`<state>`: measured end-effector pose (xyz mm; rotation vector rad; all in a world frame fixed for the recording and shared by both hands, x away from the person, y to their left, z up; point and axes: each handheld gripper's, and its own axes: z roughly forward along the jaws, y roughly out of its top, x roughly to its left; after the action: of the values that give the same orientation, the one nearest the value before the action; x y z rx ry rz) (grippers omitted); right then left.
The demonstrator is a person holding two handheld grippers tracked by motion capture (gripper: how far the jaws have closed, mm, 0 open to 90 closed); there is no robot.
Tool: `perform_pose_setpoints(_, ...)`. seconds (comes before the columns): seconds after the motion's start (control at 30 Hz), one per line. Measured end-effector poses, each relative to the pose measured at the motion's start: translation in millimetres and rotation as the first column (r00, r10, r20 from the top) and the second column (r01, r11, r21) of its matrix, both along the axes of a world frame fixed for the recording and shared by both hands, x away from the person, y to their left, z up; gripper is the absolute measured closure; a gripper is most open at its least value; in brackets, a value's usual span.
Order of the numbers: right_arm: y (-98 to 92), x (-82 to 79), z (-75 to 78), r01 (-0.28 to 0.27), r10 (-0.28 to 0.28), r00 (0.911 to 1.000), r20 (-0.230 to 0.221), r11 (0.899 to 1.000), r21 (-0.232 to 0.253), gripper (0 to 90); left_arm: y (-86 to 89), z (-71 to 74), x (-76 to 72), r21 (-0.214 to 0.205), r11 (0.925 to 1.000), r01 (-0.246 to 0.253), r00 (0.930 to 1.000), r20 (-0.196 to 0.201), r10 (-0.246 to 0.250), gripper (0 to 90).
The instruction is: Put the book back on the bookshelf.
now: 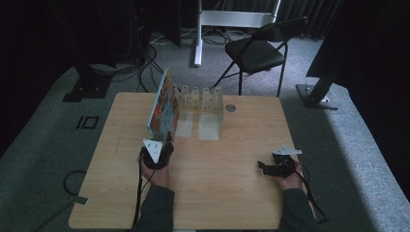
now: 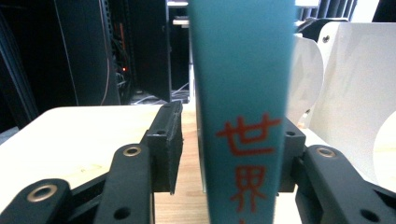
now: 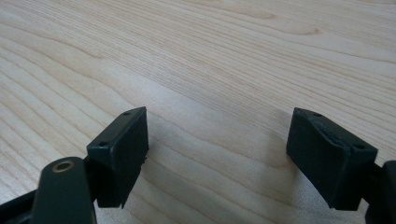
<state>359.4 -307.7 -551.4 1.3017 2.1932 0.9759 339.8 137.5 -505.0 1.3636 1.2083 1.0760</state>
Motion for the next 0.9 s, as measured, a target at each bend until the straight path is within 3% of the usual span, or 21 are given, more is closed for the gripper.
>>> perform_pose_setpoints(0.17,0.0,0.0,0.0,0.0,0.0,1.0,0.0,1.0,0.0,20.7,1.6,1.3,-1.3,-0.002,0.9999,0.014,0.9998,-0.011,-0.014,51.5)
perform_pose_setpoints(0.33,0.0,0.0,0.0,0.0,0.0,1.0,0.0,1.0,0.0,20.7,3.3,2.1,-2.0,-0.006,0.9979,0.065,0.9974,-0.032,-0.065,47.5)
perform_pose_setpoints(0.7,0.0,0.0,0.0,0.0,0.0,1.0,0.0,1.0,0.0,20.7,8.0,6.4,-6.9,0.007,0.9945,0.104,0.9941,-0.033,-0.104,43.1)
perform_pose_setpoints(0.9,0.0,0.0,0.0,0.0,0.0,1.0,0.0,1.0,0.0,20.7,9.0,8.3,-10.3,0.018,0.9879,0.154,0.9867,-0.057,-0.153,41.4)
